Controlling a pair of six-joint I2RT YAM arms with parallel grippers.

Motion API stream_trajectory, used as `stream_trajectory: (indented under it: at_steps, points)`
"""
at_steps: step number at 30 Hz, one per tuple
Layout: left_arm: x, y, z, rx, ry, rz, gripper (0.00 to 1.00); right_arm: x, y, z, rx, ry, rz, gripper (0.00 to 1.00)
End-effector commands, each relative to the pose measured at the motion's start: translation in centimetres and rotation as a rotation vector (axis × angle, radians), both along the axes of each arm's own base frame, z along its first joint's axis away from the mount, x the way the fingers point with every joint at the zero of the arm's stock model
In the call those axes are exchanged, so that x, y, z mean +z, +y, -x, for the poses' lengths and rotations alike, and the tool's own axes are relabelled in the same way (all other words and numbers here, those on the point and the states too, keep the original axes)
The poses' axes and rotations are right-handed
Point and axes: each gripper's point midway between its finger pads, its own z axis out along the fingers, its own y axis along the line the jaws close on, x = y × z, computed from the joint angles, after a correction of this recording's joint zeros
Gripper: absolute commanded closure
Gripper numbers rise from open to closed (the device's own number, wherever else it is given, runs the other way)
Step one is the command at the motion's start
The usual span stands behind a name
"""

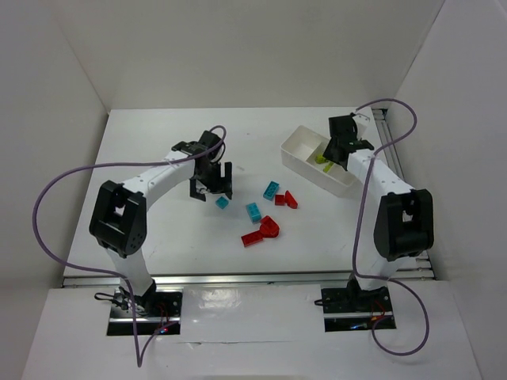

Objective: Sort the legos into containers by color

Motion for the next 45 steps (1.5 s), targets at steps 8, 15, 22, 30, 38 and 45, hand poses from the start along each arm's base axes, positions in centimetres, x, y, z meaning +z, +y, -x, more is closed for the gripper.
stream_trajectory:
  at_steps: [8,15,22,30,38,45]
  points:
    - [-1.7,-0.5,0.0,0.057,0.046,0.016,0.06,-1.6,0.3,-2.1,0.048,0.017,-0.014,0.41]
    - [-2.4,-0.7,0.5,0.061,0.065,0.032,0.05,0.3,3.2,-2.7,0.100,-0.035,-0.006,0.36]
    - [-2.5,-0.8,0.1,0.052,0.056,0.034,0.05,1.7,7.1,-3.4,0.178,-0.088,-0.006,0.38]
    - [-4.0,-0.1,1.1,0.056,0.081,0.010,0.06,2.2,15.2,0.9,0.441,-0.056,-0.001,0.21]
    - [-3.6,-0.6,-0.5,0.051,0.036,0.015,0.07,-4.0,20.0,3.9,0.524,0.156,-0.096,0.13]
    - [-2.9,-0.2,-0.1,0.045,0.028,0.006,0.07,-8.2,21.0,4.2,0.528,0.252,-0.105,0.09]
